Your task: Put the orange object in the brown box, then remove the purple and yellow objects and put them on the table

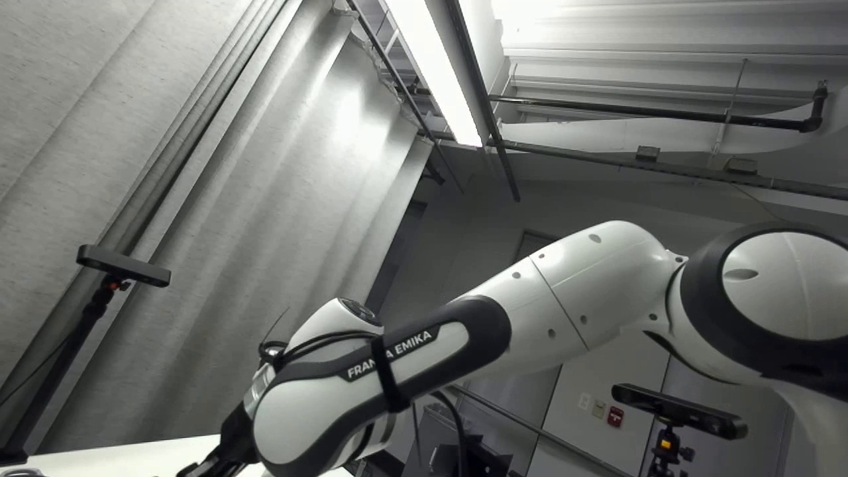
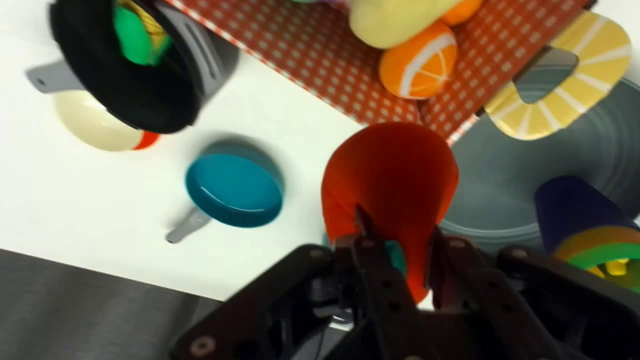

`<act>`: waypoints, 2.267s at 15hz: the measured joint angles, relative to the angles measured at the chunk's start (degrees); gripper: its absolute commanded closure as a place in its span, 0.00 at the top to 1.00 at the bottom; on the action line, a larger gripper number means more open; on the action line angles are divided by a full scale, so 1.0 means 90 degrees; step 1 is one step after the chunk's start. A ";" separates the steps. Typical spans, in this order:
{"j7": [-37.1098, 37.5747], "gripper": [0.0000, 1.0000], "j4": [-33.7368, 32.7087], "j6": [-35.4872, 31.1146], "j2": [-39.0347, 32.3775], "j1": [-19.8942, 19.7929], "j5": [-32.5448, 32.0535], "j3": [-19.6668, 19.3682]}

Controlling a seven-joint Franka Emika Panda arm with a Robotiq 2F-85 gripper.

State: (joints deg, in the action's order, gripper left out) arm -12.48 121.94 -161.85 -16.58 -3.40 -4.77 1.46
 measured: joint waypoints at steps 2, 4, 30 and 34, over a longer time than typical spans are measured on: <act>0.0746 0.05 0.0343 -0.0006 0.0306 0.0275 -0.0814 -0.0595; 0.1574 0.05 0.0594 -0.0007 0.0537 0.0490 -0.1728 -0.1113; 0.4332 1.00 0.1287 0.0033 0.0598 0.1196 -0.3768 -0.1702; 0.4332 1.00 0.1259 0.0033 0.0600 0.1374 -0.3780 -0.1691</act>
State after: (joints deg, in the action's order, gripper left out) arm 26.51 133.27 -161.56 -11.18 8.96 -38.79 -13.75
